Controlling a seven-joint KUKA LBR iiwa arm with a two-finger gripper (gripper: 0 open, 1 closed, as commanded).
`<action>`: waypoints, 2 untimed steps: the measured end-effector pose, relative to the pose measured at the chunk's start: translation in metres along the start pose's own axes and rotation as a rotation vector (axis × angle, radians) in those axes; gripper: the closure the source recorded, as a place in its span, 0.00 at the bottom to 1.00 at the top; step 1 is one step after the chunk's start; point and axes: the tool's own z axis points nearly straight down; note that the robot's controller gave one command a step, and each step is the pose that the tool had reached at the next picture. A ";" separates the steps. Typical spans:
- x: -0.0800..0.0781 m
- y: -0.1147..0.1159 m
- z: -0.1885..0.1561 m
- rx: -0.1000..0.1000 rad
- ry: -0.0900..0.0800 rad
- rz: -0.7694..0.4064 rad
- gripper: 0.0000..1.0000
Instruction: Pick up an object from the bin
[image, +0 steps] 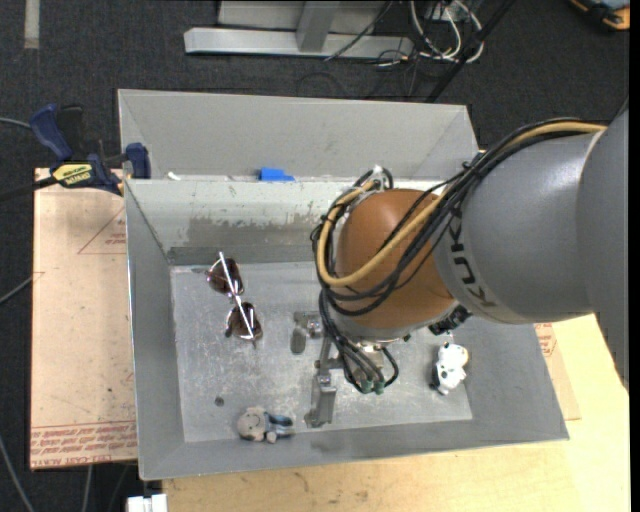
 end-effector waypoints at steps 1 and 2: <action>-0.002 -0.001 -0.004 -0.001 -0.007 0.003 0.00; 0.004 0.036 0.080 -0.003 -0.016 -0.065 0.00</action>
Offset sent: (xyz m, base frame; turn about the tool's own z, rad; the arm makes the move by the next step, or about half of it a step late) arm -0.0073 0.0372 -0.0852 -0.0668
